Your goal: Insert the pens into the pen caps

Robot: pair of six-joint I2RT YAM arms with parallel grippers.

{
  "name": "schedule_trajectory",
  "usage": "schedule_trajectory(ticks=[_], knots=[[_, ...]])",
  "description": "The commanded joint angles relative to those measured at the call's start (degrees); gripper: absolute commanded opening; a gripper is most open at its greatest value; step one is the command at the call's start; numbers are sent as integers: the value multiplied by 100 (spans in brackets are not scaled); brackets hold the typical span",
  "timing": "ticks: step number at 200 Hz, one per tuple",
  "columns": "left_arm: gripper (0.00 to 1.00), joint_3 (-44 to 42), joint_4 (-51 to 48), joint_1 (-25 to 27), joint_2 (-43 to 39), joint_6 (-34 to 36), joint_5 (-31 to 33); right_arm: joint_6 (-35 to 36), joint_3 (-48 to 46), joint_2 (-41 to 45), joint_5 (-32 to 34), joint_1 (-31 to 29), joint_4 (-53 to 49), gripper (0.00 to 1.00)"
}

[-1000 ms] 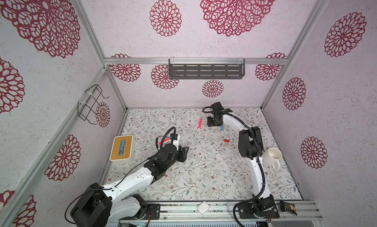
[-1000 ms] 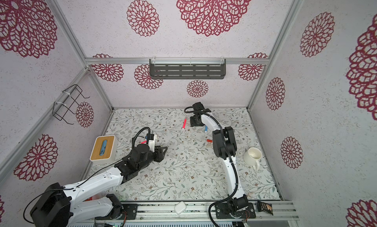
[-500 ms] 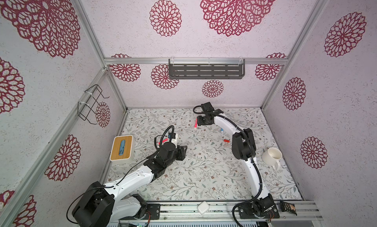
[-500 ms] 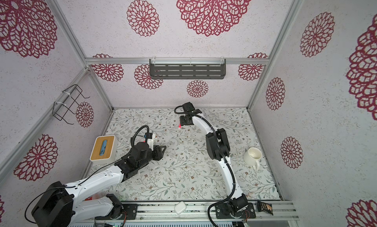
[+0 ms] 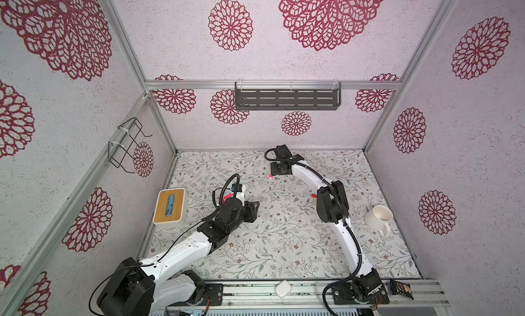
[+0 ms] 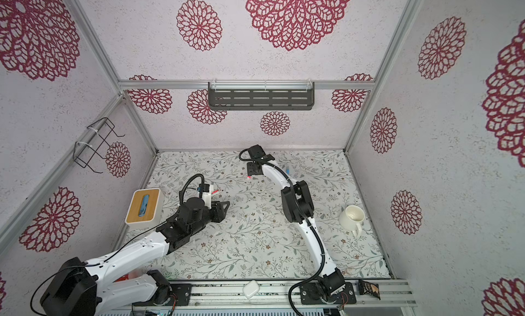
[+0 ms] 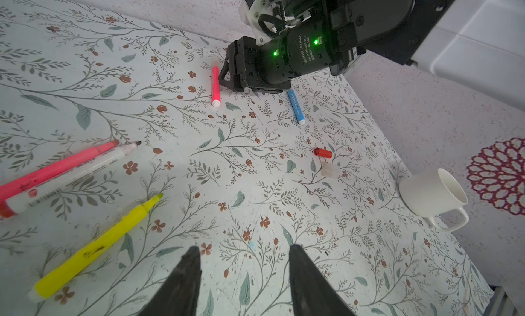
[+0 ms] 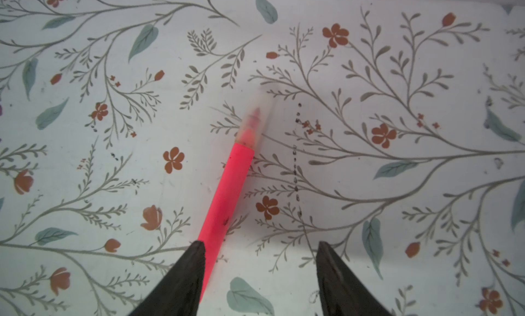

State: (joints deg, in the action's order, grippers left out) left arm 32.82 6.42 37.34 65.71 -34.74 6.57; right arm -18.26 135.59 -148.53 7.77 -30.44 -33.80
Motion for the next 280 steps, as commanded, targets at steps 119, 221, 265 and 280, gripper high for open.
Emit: schedule_trajectory(ticks=[119, 221, 265, 280], knots=[[52, -279, -115, -201, -383, -33, 51, -73, 354, -273, 616, -182, -306, 54], [53, -429, -243, -212, -756, -49, 125, -187, -308, -40, 772, -122, -560, 13], [53, -494, -264, -210, -898, -57, 134, -249, -1261, 471, 885, 79, -271, 4], [53, -496, -257, -210, -911, -55, 117, -259, -1587, 669, 938, 179, -169, 4]])
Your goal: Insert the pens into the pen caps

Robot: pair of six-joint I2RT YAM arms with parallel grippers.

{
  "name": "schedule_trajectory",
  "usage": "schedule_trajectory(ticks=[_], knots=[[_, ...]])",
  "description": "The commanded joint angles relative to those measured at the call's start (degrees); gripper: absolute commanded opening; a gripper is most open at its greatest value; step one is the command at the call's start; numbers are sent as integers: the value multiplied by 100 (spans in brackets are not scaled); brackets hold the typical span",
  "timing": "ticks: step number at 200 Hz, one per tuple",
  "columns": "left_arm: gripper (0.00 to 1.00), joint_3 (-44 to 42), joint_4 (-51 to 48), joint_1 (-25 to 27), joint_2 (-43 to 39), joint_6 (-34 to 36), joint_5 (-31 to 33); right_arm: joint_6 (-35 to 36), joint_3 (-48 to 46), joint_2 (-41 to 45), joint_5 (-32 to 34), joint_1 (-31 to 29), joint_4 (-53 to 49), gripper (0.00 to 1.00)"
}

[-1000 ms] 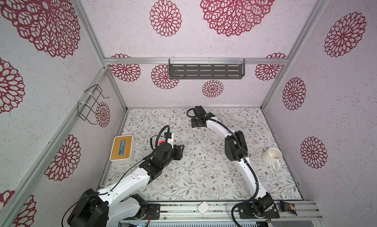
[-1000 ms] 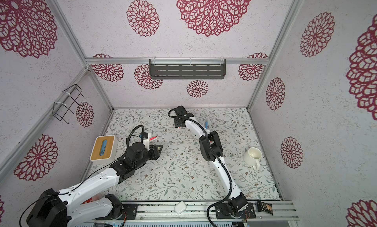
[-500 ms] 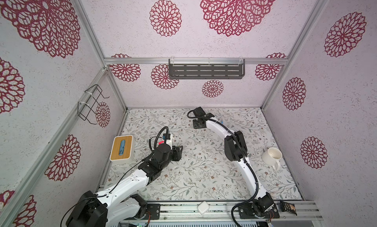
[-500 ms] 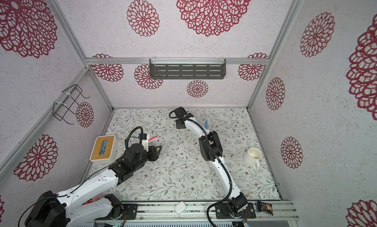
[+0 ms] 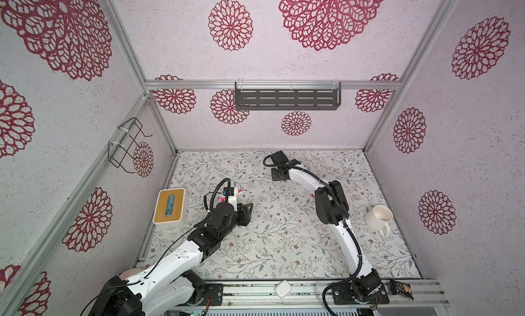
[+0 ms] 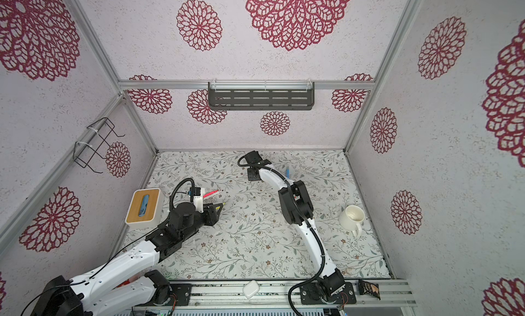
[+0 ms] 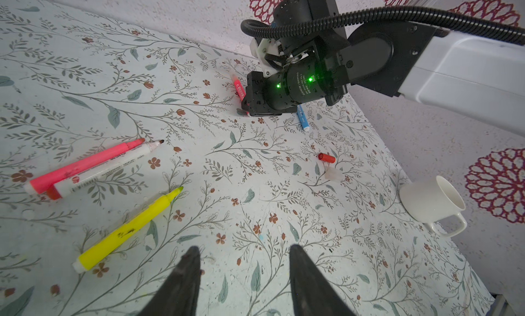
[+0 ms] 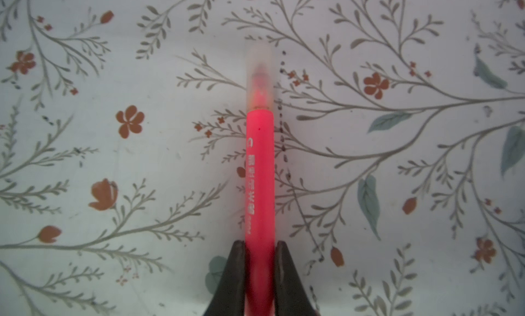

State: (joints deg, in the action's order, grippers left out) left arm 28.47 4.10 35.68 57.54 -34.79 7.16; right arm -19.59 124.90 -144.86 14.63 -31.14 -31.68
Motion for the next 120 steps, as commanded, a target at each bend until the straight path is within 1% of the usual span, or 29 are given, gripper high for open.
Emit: schedule_trajectory(ticks=[1, 51, 120], knots=[[53, -61, -20, -44, -94, -48, 58, -125, -541, 319, 251, 257, -369, 4], [53, -61, 38, -44, -52, -63, 7, -211, -1570, 892, 314, 619, -85, 2], [53, -23, 85, -48, -4, -55, -47, -379, -1942, 1101, 427, 817, -151, 2]])
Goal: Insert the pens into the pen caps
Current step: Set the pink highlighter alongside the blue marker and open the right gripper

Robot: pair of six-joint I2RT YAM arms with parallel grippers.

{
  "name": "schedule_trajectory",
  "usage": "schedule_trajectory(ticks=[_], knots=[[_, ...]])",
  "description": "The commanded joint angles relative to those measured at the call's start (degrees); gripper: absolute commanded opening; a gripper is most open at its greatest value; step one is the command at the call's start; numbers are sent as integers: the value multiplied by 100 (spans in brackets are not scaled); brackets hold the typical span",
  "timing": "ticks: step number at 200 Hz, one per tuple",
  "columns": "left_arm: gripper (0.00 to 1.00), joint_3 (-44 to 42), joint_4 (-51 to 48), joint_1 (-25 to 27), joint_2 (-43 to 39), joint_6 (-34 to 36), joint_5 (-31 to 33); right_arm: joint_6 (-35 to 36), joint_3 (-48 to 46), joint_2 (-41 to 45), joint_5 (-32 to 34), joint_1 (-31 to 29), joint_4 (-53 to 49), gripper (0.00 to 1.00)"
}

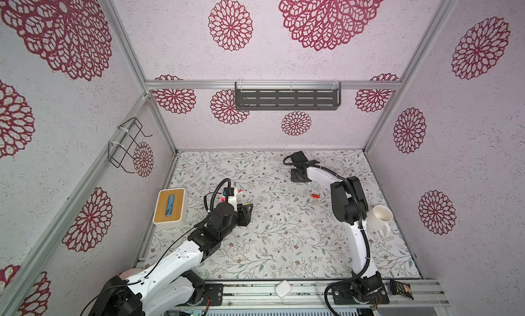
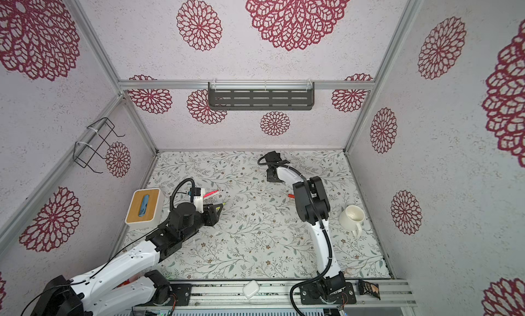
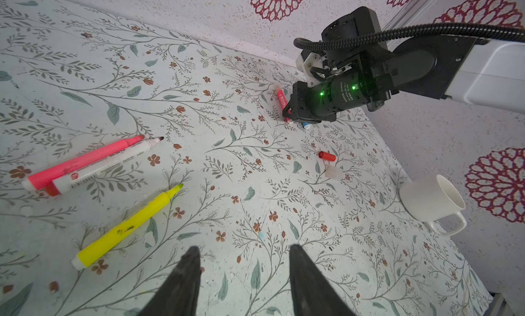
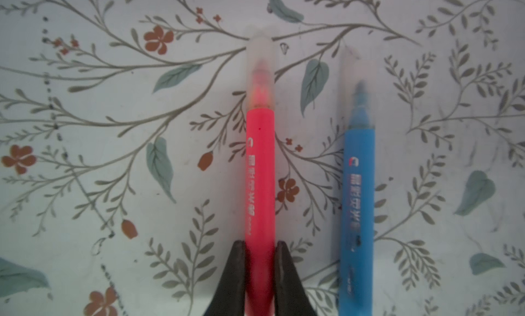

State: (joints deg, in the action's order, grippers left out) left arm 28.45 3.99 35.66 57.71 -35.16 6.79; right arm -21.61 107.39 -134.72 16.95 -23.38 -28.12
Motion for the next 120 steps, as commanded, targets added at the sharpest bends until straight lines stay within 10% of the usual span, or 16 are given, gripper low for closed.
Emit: schedule_trajectory(ticks=[1, 120], knots=[[53, -22, 95, -44, -22, -18, -10, -177, -196, 86, 195, 43, -504, 2], [53, -110, 97, -42, -221, -30, -7, -484, -621, 331, 311, 184, -452, 4]])
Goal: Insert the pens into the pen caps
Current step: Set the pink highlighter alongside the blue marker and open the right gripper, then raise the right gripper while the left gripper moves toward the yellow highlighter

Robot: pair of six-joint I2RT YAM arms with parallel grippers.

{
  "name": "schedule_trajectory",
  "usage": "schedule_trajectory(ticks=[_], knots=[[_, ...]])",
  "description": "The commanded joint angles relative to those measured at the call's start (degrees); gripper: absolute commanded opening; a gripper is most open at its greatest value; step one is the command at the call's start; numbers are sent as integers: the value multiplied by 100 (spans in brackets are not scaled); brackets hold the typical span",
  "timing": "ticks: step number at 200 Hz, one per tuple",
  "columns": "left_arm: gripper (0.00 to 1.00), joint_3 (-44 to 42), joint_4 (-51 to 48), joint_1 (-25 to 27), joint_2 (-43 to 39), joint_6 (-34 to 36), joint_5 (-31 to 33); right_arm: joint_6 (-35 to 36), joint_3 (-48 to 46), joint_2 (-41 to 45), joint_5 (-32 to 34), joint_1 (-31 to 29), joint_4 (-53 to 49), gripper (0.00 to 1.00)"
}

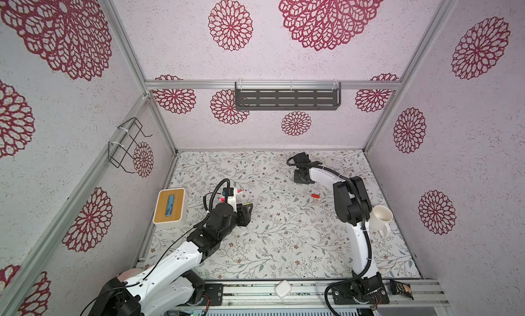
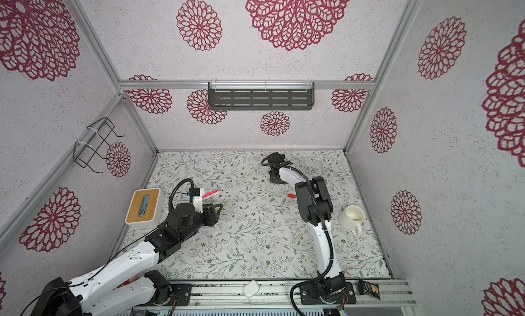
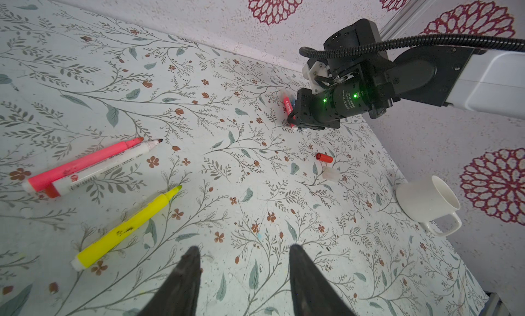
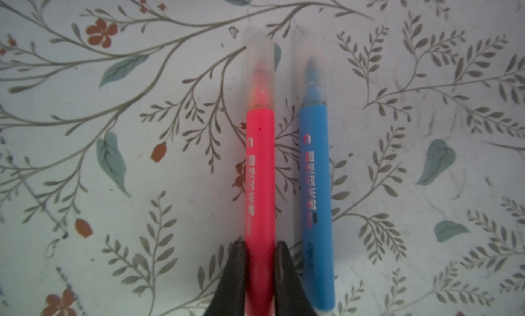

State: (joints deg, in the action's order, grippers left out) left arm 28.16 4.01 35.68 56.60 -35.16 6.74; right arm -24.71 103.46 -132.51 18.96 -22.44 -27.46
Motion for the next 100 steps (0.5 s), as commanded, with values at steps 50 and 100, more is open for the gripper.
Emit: schedule_trajectory(ticks=[50, 100], knots=[[53, -41, 32, -44, -148, 22, 9, -184, -325, 257, 162, 82, -468, 19], [53, -30, -23, -44, -184, 42, 36, -89, -470, 689, 295, 50, -436, 35]])
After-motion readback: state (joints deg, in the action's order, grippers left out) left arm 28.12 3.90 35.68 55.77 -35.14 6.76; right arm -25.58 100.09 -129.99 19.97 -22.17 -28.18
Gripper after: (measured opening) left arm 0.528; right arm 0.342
